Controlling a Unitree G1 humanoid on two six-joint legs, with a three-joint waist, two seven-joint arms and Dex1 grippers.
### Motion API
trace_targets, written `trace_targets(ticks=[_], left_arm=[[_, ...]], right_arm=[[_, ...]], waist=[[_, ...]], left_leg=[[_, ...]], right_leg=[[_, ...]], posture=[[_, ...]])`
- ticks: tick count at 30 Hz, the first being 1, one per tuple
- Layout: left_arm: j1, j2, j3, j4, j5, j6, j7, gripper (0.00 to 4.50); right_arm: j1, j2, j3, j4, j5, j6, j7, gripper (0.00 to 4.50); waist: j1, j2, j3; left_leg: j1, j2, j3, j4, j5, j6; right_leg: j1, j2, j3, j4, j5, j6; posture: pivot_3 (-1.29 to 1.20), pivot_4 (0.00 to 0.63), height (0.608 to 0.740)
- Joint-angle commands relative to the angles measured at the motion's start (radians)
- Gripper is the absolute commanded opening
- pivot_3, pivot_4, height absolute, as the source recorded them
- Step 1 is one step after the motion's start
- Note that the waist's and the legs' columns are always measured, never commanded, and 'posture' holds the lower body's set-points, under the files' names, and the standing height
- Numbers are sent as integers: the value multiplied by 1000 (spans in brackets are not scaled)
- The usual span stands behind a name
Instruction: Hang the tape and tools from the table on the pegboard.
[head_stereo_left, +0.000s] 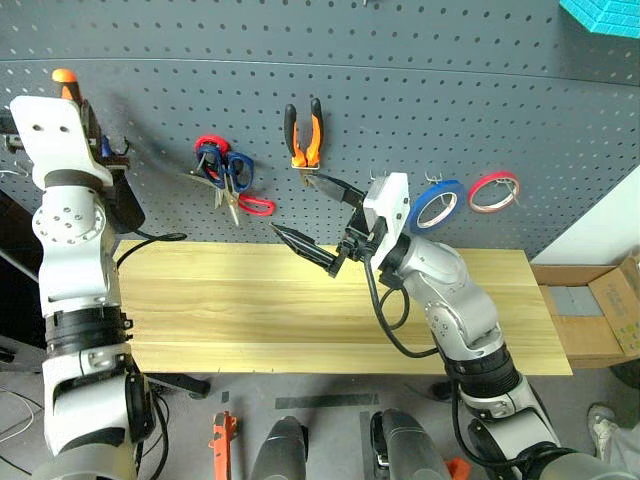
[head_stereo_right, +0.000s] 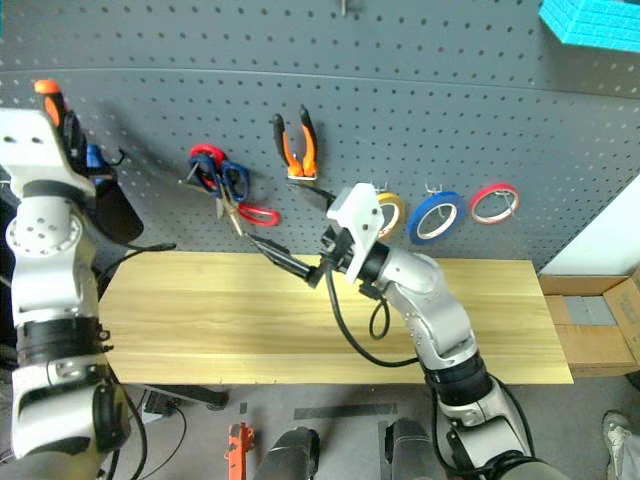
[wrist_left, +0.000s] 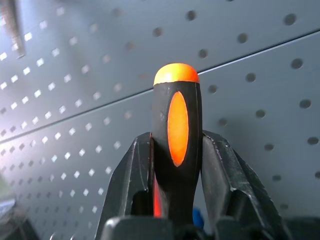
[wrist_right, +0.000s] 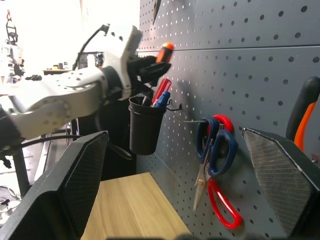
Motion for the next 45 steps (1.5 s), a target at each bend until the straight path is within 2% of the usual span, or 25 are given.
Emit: trace_targets(ticks=[1,4,6,7,14,15,23,31,39,45], left_arm=[[14,-12,73,-113,-40,86,42,936],[29,-31,103,-152,-69,146,59,936],[29,-34,106,-157,-84,174,49,1656],[27,-33,103,-156,-86,179,46,1820],[-14,-28,83,-118,-92,181,27,4304],[-17,-30,84,-115,-94,183,26,4470],[-19,-41,97,-128,-113,223,29,4470],[-11,-61,39,-289,-140,242,-23,4470],[137,-190,-68,-555,-185,342,-63,4470],[261,-321,-180,-712,-236,547,-38,4470]], right_arm=[[-4,0,-20,-13,7,-17,1,4500],[-1,-2,-22,-11,6,-19,2,4500],[1,-4,-22,-11,7,-19,2,4500],[2,-5,-22,-12,7,-19,3,4500],[5,-11,-25,-14,3,-18,-2,4500],[5,-11,-26,-14,1,-19,-5,4500],[13,-19,-33,-17,-14,-29,-13,4500],[22,-71,-52,-51,-15,-33,5,4500],[87,-119,-89,-147,-12,32,-54,4500],[207,-175,-121,-227,-54,88,-133,4500]], waist=[[1,0,0],[2,0,0],[3,0,0],[4,0,0],[9,0,0],[9,0,0],[8,0,0],[12,-1,-1],[21,-1,-2],[28,0,-9]], left_leg=[[0,0,0,0,0,0],[0,0,0,0,0,0],[0,0,0,0,0,0],[0,0,0,0,0,0],[0,0,0,0,0,-1],[0,0,0,0,1,-1],[0,0,0,0,2,-3],[0,0,0,1,2,-3],[1,0,2,1,2,-3],[1,0,3,2,2,-3]], right_leg=[[0,0,0,0,0,0],[0,0,0,1,0,0],[0,0,0,1,0,0],[0,0,0,1,0,0],[0,0,0,1,0,0],[1,0,0,1,0,0],[0,0,0,1,0,0],[0,0,0,0,0,0],[1,0,2,0,0,0],[1,0,4,1,0,0]], posture=[[132,200,740],[144,194,740],[144,194,740],[142,193,740],[131,187,740],[128,187,740],[127,177,740],[140,164,740],[124,153,740],[107,145,740]])
